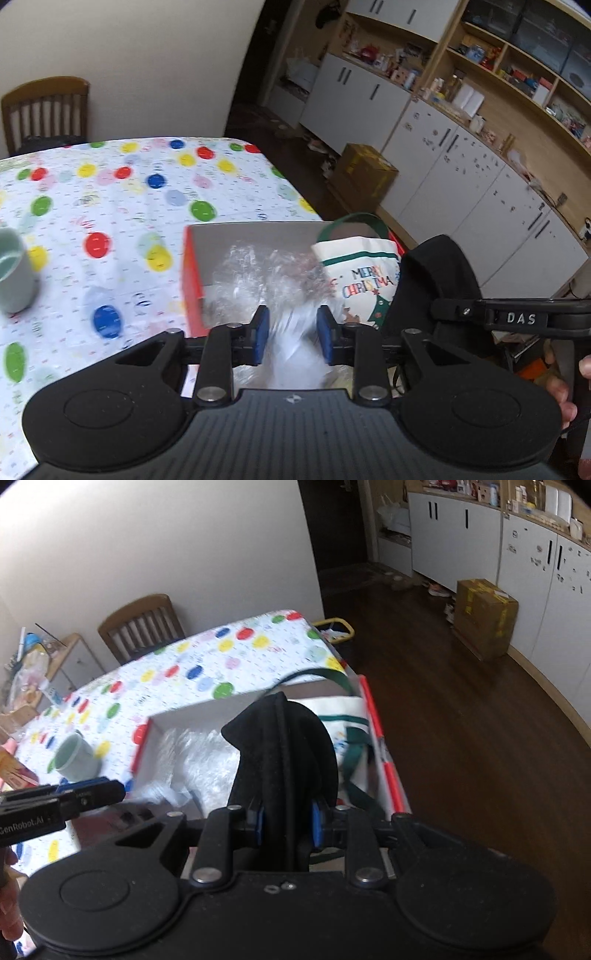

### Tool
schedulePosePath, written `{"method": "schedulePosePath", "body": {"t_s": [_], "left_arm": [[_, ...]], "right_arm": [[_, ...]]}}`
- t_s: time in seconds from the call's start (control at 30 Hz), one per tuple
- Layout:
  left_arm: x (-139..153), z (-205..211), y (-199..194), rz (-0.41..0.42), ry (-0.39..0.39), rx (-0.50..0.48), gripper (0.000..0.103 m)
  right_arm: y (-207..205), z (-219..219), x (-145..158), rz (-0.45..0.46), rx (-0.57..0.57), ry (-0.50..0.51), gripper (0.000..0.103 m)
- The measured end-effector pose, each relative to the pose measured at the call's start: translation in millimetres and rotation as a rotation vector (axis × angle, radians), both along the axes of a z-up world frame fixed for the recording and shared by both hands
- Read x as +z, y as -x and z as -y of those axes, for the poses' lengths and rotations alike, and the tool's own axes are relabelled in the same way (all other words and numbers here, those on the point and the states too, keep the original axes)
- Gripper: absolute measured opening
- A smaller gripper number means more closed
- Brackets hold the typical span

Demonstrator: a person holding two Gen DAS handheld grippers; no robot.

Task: Organize soft objects
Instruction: 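Lift and carry the foil bag and black mask with both tools into the box, then open both tools to drop the foil bag and mask inside the box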

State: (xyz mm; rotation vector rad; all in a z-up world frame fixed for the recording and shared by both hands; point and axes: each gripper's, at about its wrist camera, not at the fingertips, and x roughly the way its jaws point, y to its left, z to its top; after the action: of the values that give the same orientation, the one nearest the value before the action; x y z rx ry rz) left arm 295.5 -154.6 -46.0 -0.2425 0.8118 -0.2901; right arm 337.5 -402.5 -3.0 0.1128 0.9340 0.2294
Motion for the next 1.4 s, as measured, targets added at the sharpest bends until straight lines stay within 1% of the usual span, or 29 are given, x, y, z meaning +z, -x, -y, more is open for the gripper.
{"method": "schedulePosePath", "body": {"t_s": [0.07,0.13,0.3,0.4,0.53,0.7,0.8,0.9,0.97,1.03,1.17,1.2,1.23,1.27,1.3,1.33,1.4], "left_arm": [[-8.2,7.9,-8.0,-0.001,-0.011,-0.013,0.026],[-14.9,14.6,-16.2,-0.009,-0.039,-0.014,0.026],[-30.6,17.2,-30.7,-0.032,-0.091,0.003,0.026],[-36.5,20.9,-34.4,-0.031,-0.121,-0.003,0.026],[-39.3,26.3,-37.4,-0.033,-0.142,-0.012,0.026],[-41.4,30.1,-39.8,-0.040,-0.155,-0.012,0.026],[-40.3,30.9,-40.7,-0.044,-0.156,-0.010,0.026],[-36.8,32.3,-38.9,-0.035,-0.167,-0.006,0.026],[-34.2,32.3,-37.3,-0.028,-0.165,-0.006,0.027],[-32.1,31.4,-36.0,-0.029,-0.159,-0.001,0.027],[-24.4,30.1,-30.5,-0.003,-0.166,-0.002,0.027],[-21.7,29.8,-28.9,0.004,-0.166,-0.003,0.027],[-19.3,29.6,-27.6,0.009,-0.165,-0.001,0.027],[-16.5,28.3,-26.5,0.010,-0.161,0.002,0.027],[-13.9,26.9,-25.4,0.014,-0.154,0.002,0.027],[-11.5,25.5,-24.1,0.018,-0.146,0.000,0.028],[-7.4,23.0,-20.7,0.025,-0.140,0.003,0.029]], "right_arm": [[-4.5,0.4,-8.1,-0.014,-0.002,0.013,0.023],[-9.8,-1.3,-15.9,-0.021,0.000,0.028,0.023],[-20.8,-6.6,-35.2,-0.046,0.007,0.048,0.023],[-27.6,-8.5,-46.0,-0.061,0.005,0.064,0.023],[-34.8,-3.8,-56.2,-0.075,-0.003,0.058,0.023],[-37.9,0.8,-59.6,-0.085,0.013,0.042,0.024],[-37.9,4.7,-56.9,-0.084,0.023,0.033,0.028],[-34.4,7.5,-50.6,-0.069,0.036,0.027,0.029],[-31.3,8.6,-47.1,-0.063,0.045,0.032,0.033],[-29.5,10.1,-43.2,-0.058,0.055,0.022,0.039],[-25.7,11.8,-32.4,-0.039,0.059,0.014,0.041],[-24.9,12.6,-29.8,-0.035,0.057,0.011,0.043],[-23.3,13.5,-26.5,-0.026,0.055,0.008,0.051],[-21.7,14.2,-23.3,-0.014,0.055,0.006,0.056],[-19.2,14.2,-19.8,0.001,0.055,0.009,0.066],[-16.5,13.6,-16.0,0.017,0.059,0.016,0.068],[-12.1,10.8,-9.9,0.038,0.072,0.033,0.068]]}}
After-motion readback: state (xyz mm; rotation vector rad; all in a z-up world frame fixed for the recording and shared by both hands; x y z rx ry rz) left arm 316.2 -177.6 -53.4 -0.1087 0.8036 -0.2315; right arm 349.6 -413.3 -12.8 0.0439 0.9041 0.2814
